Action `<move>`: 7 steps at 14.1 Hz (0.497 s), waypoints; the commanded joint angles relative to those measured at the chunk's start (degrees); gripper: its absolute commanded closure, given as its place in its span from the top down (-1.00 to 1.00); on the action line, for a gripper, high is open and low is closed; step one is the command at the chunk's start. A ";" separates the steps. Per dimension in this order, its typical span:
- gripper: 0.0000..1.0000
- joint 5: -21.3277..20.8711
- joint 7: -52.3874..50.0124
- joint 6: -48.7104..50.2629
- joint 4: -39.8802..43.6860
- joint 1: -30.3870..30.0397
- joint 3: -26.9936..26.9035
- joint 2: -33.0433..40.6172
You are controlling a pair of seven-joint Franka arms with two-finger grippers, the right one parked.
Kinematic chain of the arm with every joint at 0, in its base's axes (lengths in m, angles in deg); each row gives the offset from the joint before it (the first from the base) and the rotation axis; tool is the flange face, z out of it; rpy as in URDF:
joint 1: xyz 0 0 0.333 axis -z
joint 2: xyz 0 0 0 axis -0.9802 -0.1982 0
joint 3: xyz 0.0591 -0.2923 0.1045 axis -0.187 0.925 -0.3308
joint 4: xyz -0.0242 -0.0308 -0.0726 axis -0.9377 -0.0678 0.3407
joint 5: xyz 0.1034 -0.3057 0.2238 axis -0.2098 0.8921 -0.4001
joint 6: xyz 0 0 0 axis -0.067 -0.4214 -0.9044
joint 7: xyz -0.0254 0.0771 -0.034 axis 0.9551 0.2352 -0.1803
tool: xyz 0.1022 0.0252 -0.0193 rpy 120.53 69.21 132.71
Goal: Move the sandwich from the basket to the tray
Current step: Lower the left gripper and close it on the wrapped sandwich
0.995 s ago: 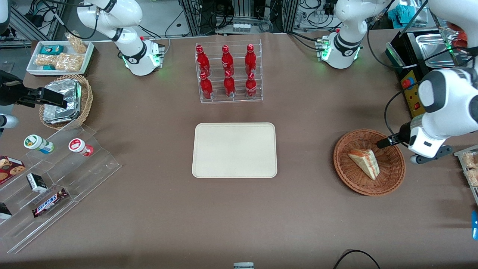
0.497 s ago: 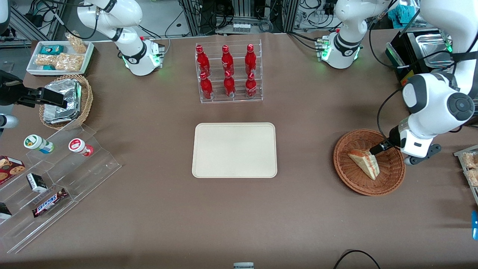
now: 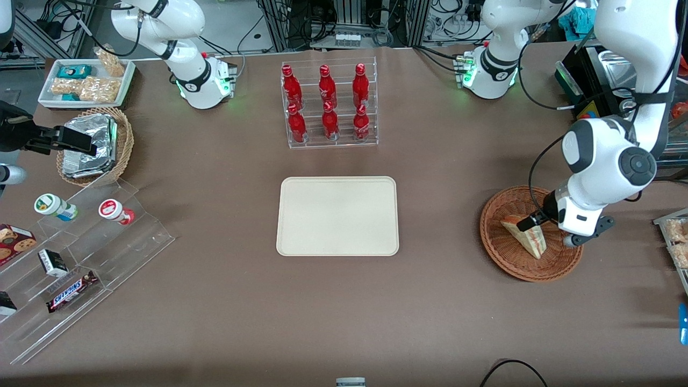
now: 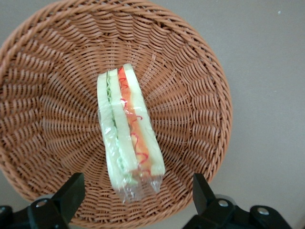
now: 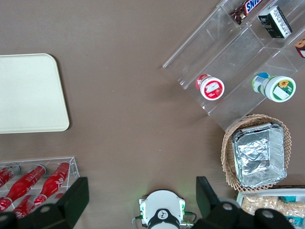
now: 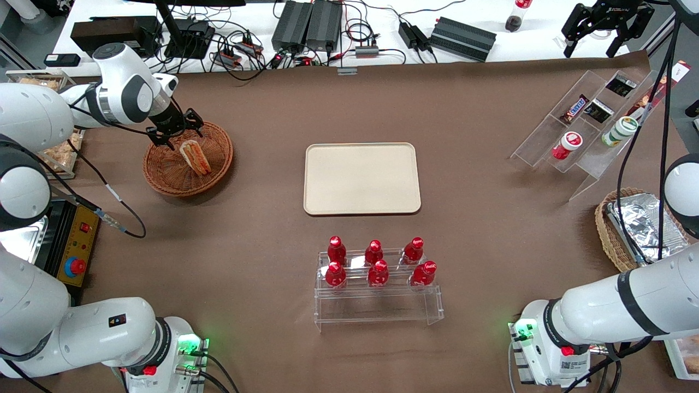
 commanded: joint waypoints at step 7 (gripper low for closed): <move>0.53 -0.04 -0.41 -1.96 3.00 -0.30 -0.46 -5.61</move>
